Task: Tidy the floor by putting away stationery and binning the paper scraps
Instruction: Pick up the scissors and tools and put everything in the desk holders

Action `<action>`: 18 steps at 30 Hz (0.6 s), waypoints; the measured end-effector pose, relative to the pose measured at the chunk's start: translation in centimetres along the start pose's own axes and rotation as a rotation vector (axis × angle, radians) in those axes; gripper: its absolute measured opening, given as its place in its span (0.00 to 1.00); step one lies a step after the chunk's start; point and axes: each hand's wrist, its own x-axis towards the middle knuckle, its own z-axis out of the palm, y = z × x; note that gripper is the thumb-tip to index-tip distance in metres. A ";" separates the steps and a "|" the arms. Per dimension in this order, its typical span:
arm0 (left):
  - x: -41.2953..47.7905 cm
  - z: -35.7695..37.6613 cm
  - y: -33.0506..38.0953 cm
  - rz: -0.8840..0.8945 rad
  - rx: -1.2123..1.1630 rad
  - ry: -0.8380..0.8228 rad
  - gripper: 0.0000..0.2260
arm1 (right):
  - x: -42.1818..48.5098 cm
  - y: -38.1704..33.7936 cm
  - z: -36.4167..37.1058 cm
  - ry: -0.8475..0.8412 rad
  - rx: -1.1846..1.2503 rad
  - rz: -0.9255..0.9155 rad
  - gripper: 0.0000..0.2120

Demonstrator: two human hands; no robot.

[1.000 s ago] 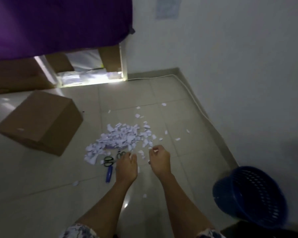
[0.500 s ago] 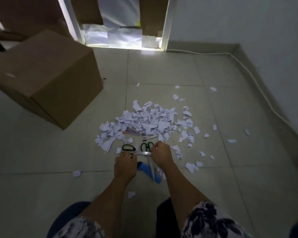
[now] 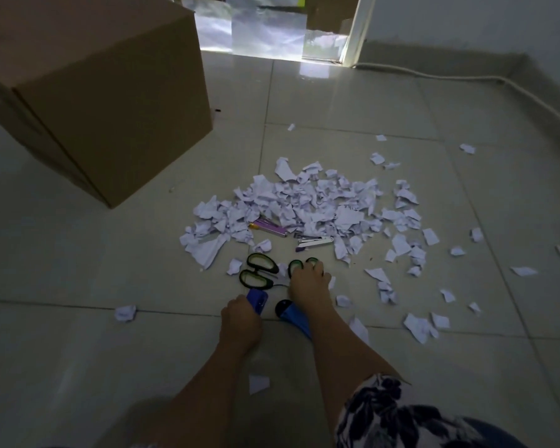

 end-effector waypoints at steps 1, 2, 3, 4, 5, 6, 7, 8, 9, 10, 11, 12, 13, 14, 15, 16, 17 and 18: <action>0.0 -0.1 -0.3 -0.045 -0.146 0.030 0.06 | -0.1 0.2 0.0 -0.003 0.006 -0.015 0.14; -0.1 -0.6 -0.3 -0.102 -0.300 0.059 0.03 | -0.1 0.3 -0.1 -0.028 0.001 -0.036 0.14; -0.1 -1.1 -0.2 -0.180 -0.461 0.100 0.03 | 0.0 0.5 -0.5 -0.048 0.012 -0.055 0.14; 0.0 -1.7 -0.1 -0.269 -0.633 0.144 0.04 | 0.1 0.7 -0.9 -0.052 0.061 -0.066 0.14; 0.3 -2.3 -0.1 -0.331 -0.822 0.180 0.06 | 0.2 0.9 -1.4 -0.028 0.144 -0.074 0.12; 0.4 -3.0 0.0 -0.370 -1.049 0.161 0.07 | 0.2 0.8 -2.0 0.019 0.251 -0.086 0.10; 0.5 -3.7 0.2 -0.386 -1.261 0.098 0.09 | 0.2 0.7 -2.5 0.082 0.378 -0.079 0.07; 0.5 -4.2 0.3 -0.377 -1.398 0.029 0.11 | 0.1 0.5 -3.0 0.140 0.524 -0.054 0.05; 0.7 -4.5 0.4 -0.336 -1.468 -0.027 0.14 | 0.0 0.1 -3.5 0.186 0.673 -0.015 0.10; 0.8 -4.8 0.7 -0.288 -1.458 -0.061 0.16 | 0.0 -0.3 -3.8 0.204 0.814 0.011 0.14; 1.2 -4.9 0.8 -0.261 -1.435 -0.063 0.16 | -0.1 -0.8 -4.1 0.171 0.940 0.015 0.16; 1.4 -5.1 1.1 -0.258 -1.410 -0.046 0.15 | -0.2 -1.4 -4.3 0.092 1.037 0.000 0.17; 1.8 -5.4 1.3 -0.252 -1.421 -0.037 0.15 | -0.2 -2.0 -4.4 -0.012 1.095 -0.021 0.17; 2.4 -5.5 1.5 -0.232 -1.434 -0.025 0.17 | -0.1 -2.5 -4.3 -0.102 1.102 -0.052 0.16; 3.1 -5.7 1.5 -0.213 -1.457 -0.023 0.19 | 0.0 -3.1 -4.1 -0.166 1.077 -0.091 0.16; 3.5 -5.9 1.9 -0.196 -1.474 -0.028 0.21 | 0.2 -3.7 -3.9 -0.206 1.053 -0.136 0.16; 4.2 -5.9 1.9 -0.192 -1.479 -0.018 0.21 | 0.4 -4.2 -3.8 -0.240 1.050 -0.172 0.15; 4.5 -5.9 2.0 -0.198 -1.450 0.008 0.21 | 0.7 -4.7 -3.8 -0.286 1.065 -0.200 0.15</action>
